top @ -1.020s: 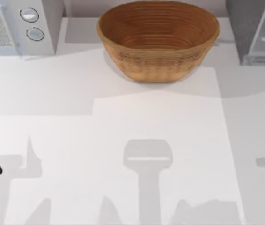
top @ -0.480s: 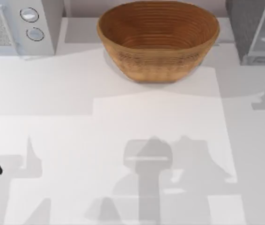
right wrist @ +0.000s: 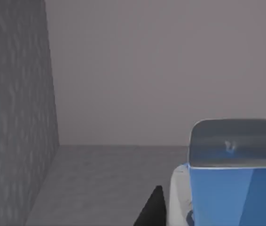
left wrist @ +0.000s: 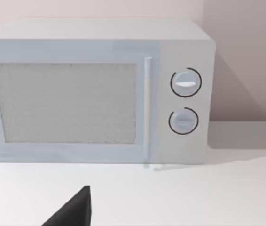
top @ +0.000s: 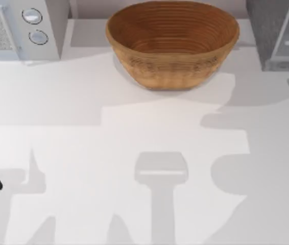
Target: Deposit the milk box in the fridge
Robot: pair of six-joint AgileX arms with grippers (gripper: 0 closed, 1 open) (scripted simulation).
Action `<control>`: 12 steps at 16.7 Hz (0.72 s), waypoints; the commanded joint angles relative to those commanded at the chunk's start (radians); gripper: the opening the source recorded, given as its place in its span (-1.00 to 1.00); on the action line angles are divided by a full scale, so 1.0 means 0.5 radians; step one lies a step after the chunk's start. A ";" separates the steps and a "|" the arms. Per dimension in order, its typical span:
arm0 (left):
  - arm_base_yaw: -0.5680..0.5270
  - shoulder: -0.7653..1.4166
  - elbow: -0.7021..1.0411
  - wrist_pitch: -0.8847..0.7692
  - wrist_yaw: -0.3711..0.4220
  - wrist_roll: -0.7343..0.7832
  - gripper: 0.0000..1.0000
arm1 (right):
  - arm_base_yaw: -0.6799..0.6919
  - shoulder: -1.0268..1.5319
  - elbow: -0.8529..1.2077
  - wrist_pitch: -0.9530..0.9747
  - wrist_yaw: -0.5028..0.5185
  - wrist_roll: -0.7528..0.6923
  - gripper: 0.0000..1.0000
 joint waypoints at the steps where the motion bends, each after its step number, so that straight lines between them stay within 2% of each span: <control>1: 0.000 0.000 0.000 0.000 0.000 0.000 1.00 | -0.019 0.154 0.066 0.081 -0.017 0.001 -1.00; 6: 0.000 0.000 0.000 0.000 0.000 0.000 1.00 | -0.079 0.609 0.277 0.340 -0.072 0.005 -1.00; 12: 0.000 0.000 0.000 0.000 0.000 0.000 1.00 | -0.073 0.640 0.284 0.355 -0.075 0.008 -1.00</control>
